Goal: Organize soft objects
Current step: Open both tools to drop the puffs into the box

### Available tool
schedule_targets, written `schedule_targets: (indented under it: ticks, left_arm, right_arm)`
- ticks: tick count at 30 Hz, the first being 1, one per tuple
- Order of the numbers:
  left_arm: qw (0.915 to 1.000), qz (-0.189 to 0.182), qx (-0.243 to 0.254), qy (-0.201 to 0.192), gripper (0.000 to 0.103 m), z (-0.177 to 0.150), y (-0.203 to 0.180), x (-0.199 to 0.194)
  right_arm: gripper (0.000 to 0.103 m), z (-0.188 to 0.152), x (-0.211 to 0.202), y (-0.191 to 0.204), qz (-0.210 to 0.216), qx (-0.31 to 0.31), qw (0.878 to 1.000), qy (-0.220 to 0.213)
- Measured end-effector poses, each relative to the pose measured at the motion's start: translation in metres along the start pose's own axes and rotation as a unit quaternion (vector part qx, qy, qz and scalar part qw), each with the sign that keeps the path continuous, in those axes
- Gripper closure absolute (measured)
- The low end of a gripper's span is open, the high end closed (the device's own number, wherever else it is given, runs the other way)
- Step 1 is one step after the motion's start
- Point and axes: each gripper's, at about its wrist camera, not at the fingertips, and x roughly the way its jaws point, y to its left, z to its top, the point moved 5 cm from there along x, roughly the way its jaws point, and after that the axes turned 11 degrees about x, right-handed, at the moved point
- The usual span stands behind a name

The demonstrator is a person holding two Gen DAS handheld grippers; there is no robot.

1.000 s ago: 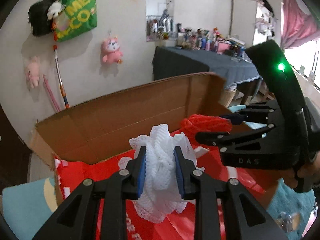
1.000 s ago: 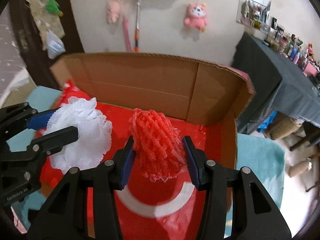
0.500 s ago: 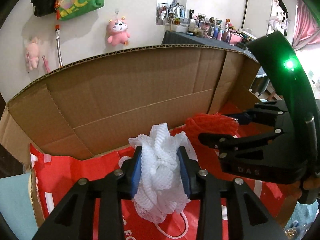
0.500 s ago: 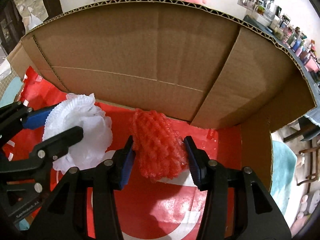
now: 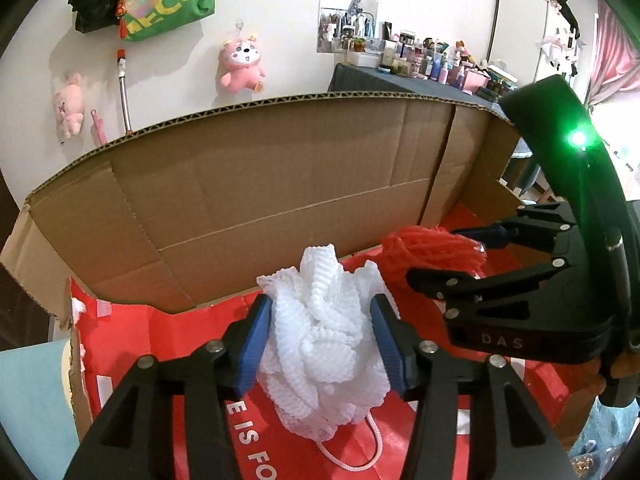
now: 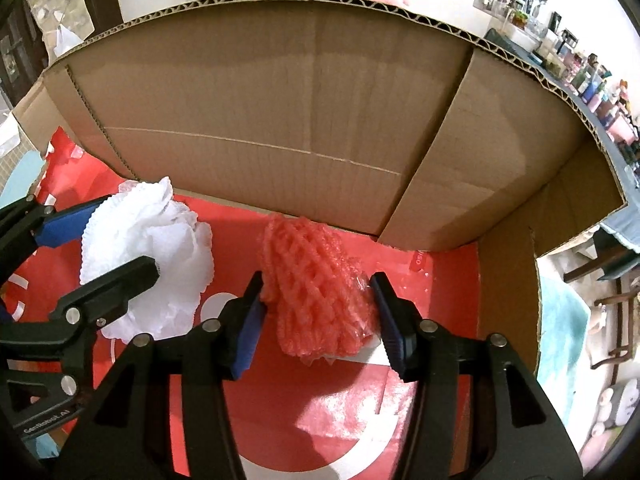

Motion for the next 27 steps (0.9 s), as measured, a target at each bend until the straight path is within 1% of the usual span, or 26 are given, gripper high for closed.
schedule_targets:
  ticks: [1,5,9,11,12,13,17,22,25,27]
  left_arm:
    - [1.0000,0.002,-0.001,-0.001,0.042,0.001,0.001,-0.001]
    - [0.9999,0.007,-0.005,-0.005,0.035,0.000,0.003,-0.003]
    - [0.9998,0.017,-0.007,-0.011,0.025,0.001,0.005,-0.007]
    - [0.9997,0.021,-0.008,-0.013,0.023,0.001,0.006,-0.009]
    - [0.9996,0.021,-0.009,-0.015,0.021,0.001,0.006,-0.010]
    - [0.9996,0.022,-0.010,-0.017,0.018,0.000,0.006,-0.012]
    - [0.9990,0.033,-0.014,-0.027,0.013,-0.003,0.007,-0.025]
    - [0.9972,0.048,-0.024,-0.053,0.005,-0.001,0.005,-0.059]
    - [0.9950,0.059,-0.026,-0.076,0.001,-0.001,0.001,-0.090]
    - [0.9921,0.069,-0.028,-0.100,0.000,-0.004,-0.006,-0.120]
  right_arm:
    - [0.049,-0.001,-0.001,0.001,-0.004,-0.001,1.000,-0.001]
    - [0.047,-0.001,-0.003,0.001,-0.016,-0.007,1.000,-0.005]
    - [0.046,0.001,-0.006,-0.001,-0.025,-0.008,1.000,-0.011]
    - [0.040,0.004,-0.007,-0.004,-0.025,-0.006,1.000,-0.012]
    - [0.040,0.004,-0.009,-0.004,-0.025,-0.005,1.000,-0.014]
    - [0.039,0.004,-0.011,-0.004,-0.027,-0.006,0.999,-0.016]
    - [0.039,0.002,-0.021,-0.006,-0.031,-0.007,0.999,-0.024]
    - [0.038,-0.009,-0.051,-0.009,-0.030,-0.003,0.999,-0.043]
    - [0.032,-0.011,-0.074,-0.016,-0.026,0.001,0.998,-0.062]
    - [0.032,-0.018,-0.099,-0.018,-0.020,0.004,0.996,-0.083]
